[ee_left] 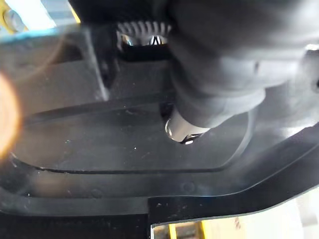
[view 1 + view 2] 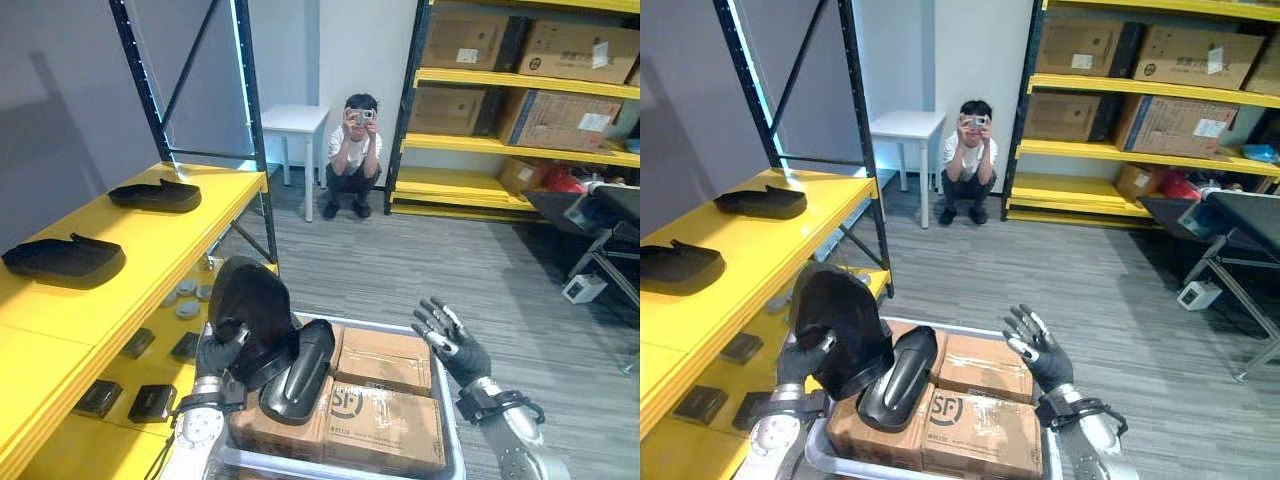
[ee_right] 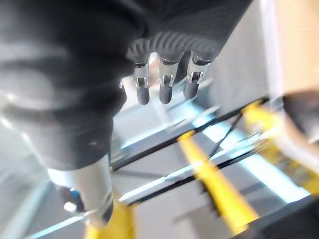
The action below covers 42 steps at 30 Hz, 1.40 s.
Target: Walk over and take plastic housings, then place them on the shelf
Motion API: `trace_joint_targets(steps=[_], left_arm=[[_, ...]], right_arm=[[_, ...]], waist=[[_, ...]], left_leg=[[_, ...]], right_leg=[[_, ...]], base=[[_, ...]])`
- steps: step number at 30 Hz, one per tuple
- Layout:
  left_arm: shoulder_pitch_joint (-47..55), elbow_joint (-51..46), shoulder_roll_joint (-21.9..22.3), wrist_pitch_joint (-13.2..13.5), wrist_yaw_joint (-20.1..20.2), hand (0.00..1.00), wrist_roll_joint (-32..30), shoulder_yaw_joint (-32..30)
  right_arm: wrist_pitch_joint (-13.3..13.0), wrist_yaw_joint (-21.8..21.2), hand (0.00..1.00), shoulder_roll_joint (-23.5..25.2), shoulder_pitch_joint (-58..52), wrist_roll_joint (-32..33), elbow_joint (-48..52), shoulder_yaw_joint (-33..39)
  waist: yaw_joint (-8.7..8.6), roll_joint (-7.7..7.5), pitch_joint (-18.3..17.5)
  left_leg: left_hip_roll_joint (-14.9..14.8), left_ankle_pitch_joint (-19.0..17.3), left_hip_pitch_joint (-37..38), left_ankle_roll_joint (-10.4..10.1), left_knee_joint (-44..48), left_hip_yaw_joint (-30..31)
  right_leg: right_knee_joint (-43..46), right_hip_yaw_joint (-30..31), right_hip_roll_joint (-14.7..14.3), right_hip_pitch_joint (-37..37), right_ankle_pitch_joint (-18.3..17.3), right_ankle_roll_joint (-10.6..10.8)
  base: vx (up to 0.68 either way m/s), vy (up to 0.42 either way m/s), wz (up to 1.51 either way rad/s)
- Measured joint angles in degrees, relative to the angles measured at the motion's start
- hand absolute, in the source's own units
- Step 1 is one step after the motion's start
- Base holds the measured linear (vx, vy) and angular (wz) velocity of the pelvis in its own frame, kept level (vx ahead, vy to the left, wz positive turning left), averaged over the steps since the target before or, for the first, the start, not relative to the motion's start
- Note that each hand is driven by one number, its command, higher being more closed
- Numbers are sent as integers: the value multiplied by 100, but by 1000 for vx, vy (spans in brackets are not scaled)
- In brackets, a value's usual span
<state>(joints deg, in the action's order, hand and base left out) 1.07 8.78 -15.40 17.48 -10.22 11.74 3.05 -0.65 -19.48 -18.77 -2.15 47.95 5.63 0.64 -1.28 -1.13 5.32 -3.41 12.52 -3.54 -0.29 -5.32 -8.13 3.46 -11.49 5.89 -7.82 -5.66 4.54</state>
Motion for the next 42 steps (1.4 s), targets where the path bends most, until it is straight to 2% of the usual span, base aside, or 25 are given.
trace_joint_targets(steps=[3,5,8,10,13,17,20,22,24,25,26,27,28,29,30,31,32,33,34,36,37,38,40,41,42], left_arm=[[10,147,17,130,298,100,283,-75],[38,141,16,254,545,100,504,-213],[124,-73,59,335,823,100,873,-390],[358,-591,189,293,925,100,953,-380],[624,-942,315,81,1155,100,952,-317],[990,-943,380,-129,1255,100,953,-256],[1316,-1084,447,-265,1265,100,955,-288],[1498,-1214,487,-324,1275,100,960,-378],[1839,-1371,598,-370,1320,100,1075,-564],[1873,-1373,625,-376,1381,100,1117,-599],[1784,-1253,616,-380,1619,100,1185,-599],[1717,-1162,610,-378,1711,100,1183,-591],[1637,-912,592,-368,1820,100,1162,-587],[1614,-754,565,-372,1834,100,1138,-570],[1531,-458,534,-407,1853,100,1052,-515],[1450,-367,483,-454,1862,100,991,-445],[1414,-355,413,-460,1895,100,992,-412],[1176,-353,328,-452,1929,100,997,-407],[988,-407,321,-424,1937,100,975,-426],[866,-553,326,-426,1962,100,891,-381],[875,-680,329,-447,2012,100,816,-341],[905,-736,327,-476,2047,100,811,-325],[1364,-1141,296,-509,2076,100,813,-414],[1438,-1207,287,-507,2105,100,826,-435],[1500,-1272,281,-506,2220,100,866,-460]], right_arm=[[-29,-180,0,36,-35,360,58,164],[-28,-14,0,116,-111,178,-7,283],[-6,456,0,250,-381,-498,-467,431],[-6,643,0,385,-648,-1273,-918,520],[-27,800,0,396,-764,-2315,-1098,466],[-113,1022,0,395,-680,-2932,-1160,87],[-289,1105,0,412,-618,-3070,-1202,-405],[-306,1111,0,414,-530,-3167,-1255,-567],[-313,1194,0,503,-406,-3302,-1380,-707],[-312,1269,0,515,-413,-3325,-1380,-703],[-299,1477,0,504,-420,-3482,-1471,-594],[-298,1535,0,492,-394,-3528,-1572,-513],[-278,1617,0,447,-259,-3549,-1808,-368],[-272,1619,0,438,-215,-3548,-1848,-280],[-278,1601,0,333,-261,-3545,-1773,-125],[-288,1572,0,155,-364,-3524,-1662,-25],[-291,1536,0,106,-444,-3505,-1639,51],[-302,1438,0,139,-513,-3474,-1628,168],[-372,1378,0,200,-533,-3375,-1643,345],[-385,1410,0,419,-567,-3271,-1776,338],[-406,1596,0,573,-579,-3268,-1813,253],[-441,1675,0,655,-574,-3246,-1813,206],[-721,1991,0,921,-468,-3031,-1850,-95],[-805,2121,0,1014,-459,-3032,-1863,-119],[-966,2443,0,1133,-453,-3040,-1924,-121]], waist=[[-5,0,0],[-41,3,-1],[-82,8,1],[-86,37,20],[-138,120,60],[-112,189,93],[73,285,158],[159,326,184],[284,434,226],[252,472,245],[188,387,321],[198,345,361],[224,352,409],[221,348,417],[192,356,412],[129,451,372],[36,430,336],[-143,271,333],[-119,310,401],[-151,440,440],[-133,422,490],[-73,388,521],[288,436,512],[340,433,514],[376,434,513]], left_leg=[[4,6,-23,0,0,-10],[9,7,-25,0,1,-22],[6,4,-26,-2,1,-73],[3,-10,-27,-20,1,-104],[-15,-17,-23,-27,2,-119],[-41,-3,-50,-44,5,-14],[25,90,-198,-80,7,377],[55,108,-228,-77,8,495],[123,47,-366,-39,8,481],[107,-52,-417,74,52,298],[-36,-643,-607,477,530,-743],[-188,-798,-742,590,977,-1235],[-635,-999,-927,846,2257,-1941],[-828,-1109,-920,942,2870,-2134],[-1059,-1323,-885,1059,3689,-2275],[-877,-1111,-889,1201,3712,-2388],[-699,-1018,-891,1370,3513,-2422],[-53,-767,-840,1362,2388,-1944],[36,-1024,-618,1173,1974,-1946],[-518,-1322,-556,376,2123,-2212],[-639,-1127,-466,-9,1961,-2366],[-532,-1130,-447,5,1921,-2357],[-262,-1369,-516,202,1966,-2283],[-151,-1419,-533,272,1960,-2207],[110,-1505,-521,405,1924,-1989]], right_leg=[[1,3,8,27,12,18],[4,3,12,27,13,19],[8,31,13,39,13,17],[11,73,10,60,12,16],[41,113,-6,89,7,11],[81,32,-33,92,-15,-19],[253,-349,-31,125,-172,-31],[345,-469,-17,129,-239,-38],[553,-896,15,53,-378,-17],[544,-1135,24,-10,-380,-19],[544,-1782,197,-136,-373,-32],[596,-1940,321,-183,-410,-39],[1022,-2187,598,-156,-630,-36],[1344,-2234,809,-110,-746,-40],[2010,-2290,1233,-16,-880,-35],[2868,-2430,1671,238,-965,-5],[3115,-2432,1847,412,-1038,-26],[2617,-2406,1773,532,-1065,-68],[2186,-2867,1795,334,-1019,226],[2225,-3458,1745,93,-984,226],[2180,-3794,1796,-178,-934,316],[2126,-3875,1860,-281,-854,384],[1774,-4062,1937,-472,-390,414],[1821,-4088,2018,-494,-288,372],[2240,-4055,2311,-488,-104,157]], base=[[0,0,0],[0,0,0],[23,-5,-5],[4,-2,-9],[-15,-2,-8],[-21,-11,12],[-18,-30,52],[2,-29,52],[22,-34,91],[13,-41,185],[-1,-31,180],[58,43,185],[83,94,89],[161,167,68],[150,166,57],[121,181,81],[-28,85,147],[-127,10,178],[-122,-38,175],[18,-31,164],[80,-14,161],[80,92,107],[102,269,49],[175,380,77],[233,434,116]])
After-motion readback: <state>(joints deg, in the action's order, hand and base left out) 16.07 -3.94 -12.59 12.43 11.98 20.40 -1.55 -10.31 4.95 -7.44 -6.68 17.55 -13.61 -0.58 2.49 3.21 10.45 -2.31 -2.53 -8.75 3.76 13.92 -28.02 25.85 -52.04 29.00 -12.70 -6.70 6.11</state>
